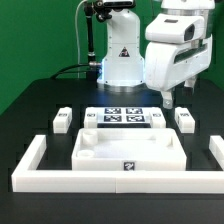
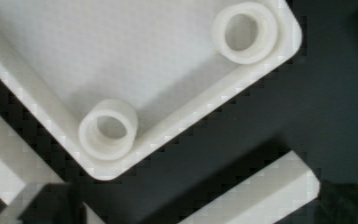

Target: Assemble desk

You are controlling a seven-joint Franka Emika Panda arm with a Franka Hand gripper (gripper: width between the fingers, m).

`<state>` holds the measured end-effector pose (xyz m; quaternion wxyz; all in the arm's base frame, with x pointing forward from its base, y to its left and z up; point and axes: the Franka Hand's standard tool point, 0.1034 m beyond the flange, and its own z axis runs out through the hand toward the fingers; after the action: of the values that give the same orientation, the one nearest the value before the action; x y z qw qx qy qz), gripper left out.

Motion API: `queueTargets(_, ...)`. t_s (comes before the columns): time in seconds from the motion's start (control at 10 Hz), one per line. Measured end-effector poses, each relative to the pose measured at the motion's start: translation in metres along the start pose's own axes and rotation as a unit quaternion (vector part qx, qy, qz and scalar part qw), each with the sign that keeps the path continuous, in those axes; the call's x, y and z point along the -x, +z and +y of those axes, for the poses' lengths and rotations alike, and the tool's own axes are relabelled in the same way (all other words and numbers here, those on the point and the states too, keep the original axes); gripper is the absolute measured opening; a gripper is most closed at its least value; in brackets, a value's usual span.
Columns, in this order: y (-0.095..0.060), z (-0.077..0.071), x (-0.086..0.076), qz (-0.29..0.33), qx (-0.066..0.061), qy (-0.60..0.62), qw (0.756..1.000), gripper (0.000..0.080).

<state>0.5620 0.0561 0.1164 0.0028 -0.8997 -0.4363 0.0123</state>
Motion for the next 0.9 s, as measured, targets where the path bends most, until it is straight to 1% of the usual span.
queueTargets(0.6, 0.000, 0.000, 0.000, 0.000, 0.000, -0.002, 1.000, 0.0651)
queueTargets(0.7, 0.002, 0.001, 0.004, 0.001, 0.001, -0.033, 0.999, 0.0651)
queueTargets(0.8, 0.010, 0.002, 0.026, 0.004, 0.003, -0.081, 0.997, 0.0651)
queueTargets(0.9, 0.018, 0.001, 0.051, 0.003, 0.002, -0.132, 0.991, 0.0651)
